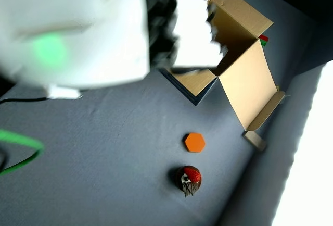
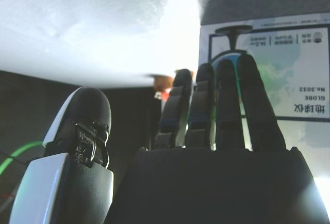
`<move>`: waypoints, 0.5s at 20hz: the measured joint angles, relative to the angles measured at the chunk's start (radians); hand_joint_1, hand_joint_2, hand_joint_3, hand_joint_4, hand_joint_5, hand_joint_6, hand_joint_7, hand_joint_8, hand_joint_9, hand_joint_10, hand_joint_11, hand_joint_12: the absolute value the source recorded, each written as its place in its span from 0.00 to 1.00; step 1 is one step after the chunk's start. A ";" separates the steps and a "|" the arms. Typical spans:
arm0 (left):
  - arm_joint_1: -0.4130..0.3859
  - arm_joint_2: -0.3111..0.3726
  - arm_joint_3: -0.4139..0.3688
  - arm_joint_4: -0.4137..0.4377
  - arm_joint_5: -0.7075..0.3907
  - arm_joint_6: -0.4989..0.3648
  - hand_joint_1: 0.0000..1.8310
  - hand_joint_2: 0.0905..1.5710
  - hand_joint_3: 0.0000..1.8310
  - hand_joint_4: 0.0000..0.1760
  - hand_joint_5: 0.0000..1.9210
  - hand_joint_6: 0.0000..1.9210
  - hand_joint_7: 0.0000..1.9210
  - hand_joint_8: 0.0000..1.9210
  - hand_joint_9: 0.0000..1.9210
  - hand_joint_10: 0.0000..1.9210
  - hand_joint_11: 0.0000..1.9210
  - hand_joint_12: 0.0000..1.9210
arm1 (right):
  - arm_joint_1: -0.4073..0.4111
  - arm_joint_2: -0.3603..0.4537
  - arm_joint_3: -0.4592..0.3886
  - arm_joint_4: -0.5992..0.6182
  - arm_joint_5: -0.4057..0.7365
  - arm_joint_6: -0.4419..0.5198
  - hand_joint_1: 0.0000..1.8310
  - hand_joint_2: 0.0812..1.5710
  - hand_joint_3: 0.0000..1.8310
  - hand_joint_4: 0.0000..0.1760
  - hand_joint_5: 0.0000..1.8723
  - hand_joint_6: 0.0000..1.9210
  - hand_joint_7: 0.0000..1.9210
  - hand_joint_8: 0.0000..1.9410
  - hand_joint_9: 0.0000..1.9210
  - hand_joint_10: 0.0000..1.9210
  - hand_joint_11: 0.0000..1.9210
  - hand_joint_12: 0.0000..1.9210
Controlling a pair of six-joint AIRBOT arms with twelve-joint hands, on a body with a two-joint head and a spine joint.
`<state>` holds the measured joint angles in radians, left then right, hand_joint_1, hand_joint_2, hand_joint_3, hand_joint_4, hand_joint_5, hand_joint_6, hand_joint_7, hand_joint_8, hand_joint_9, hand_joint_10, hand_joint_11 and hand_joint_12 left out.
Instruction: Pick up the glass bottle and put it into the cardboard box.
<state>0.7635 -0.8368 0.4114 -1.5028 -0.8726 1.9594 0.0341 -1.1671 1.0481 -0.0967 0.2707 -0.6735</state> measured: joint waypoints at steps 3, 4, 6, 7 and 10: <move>-0.002 0.002 0.004 -0.003 -0.001 0.000 0.01 0.81 0.00 0.17 0.03 0.00 0.04 0.00 0.04 0.00 0.00 0.16 | 0.002 -0.079 0.025 -0.001 0.009 -0.101 0.74 0.73 0.00 0.00 0.41 0.65 0.49 0.55 0.42 0.73 0.32 0.89; -0.011 0.004 0.004 -0.010 0.002 -0.002 0.01 0.81 0.00 0.17 0.03 0.00 0.04 0.00 0.04 0.00 0.00 0.16 | 0.006 -0.117 0.052 0.000 0.004 -0.126 0.74 0.73 0.00 0.00 0.41 0.66 0.49 0.55 0.42 0.73 0.32 0.90; -0.014 0.004 0.004 -0.006 0.001 -0.001 0.01 0.81 0.00 0.17 0.03 0.00 0.05 0.00 0.04 0.00 0.00 0.16 | 0.011 -0.181 0.112 0.003 -0.014 -0.143 0.74 0.73 0.00 0.00 0.41 0.66 0.49 0.55 0.42 0.73 0.32 0.91; -0.014 0.004 0.004 -0.008 0.002 -0.001 0.01 0.81 0.00 0.17 0.03 0.00 0.05 0.00 0.04 0.00 0.00 0.16 | 0.011 -0.198 0.133 0.007 -0.021 -0.149 0.74 0.73 0.00 0.00 0.41 0.66 0.49 0.56 0.42 0.73 0.32 0.91; -0.013 0.005 0.004 -0.013 0.004 -0.001 0.01 0.81 0.00 0.17 0.03 0.00 0.04 0.00 0.04 0.00 0.00 0.16 | 0.010 -0.276 0.202 0.011 -0.088 -0.222 0.74 0.73 0.00 0.00 0.41 0.66 0.49 0.56 0.42 0.73 0.32 0.91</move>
<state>0.7509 -0.8314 0.4156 -1.5162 -0.8684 1.9587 0.0444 -1.4433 1.2503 -0.0860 0.1825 -0.8951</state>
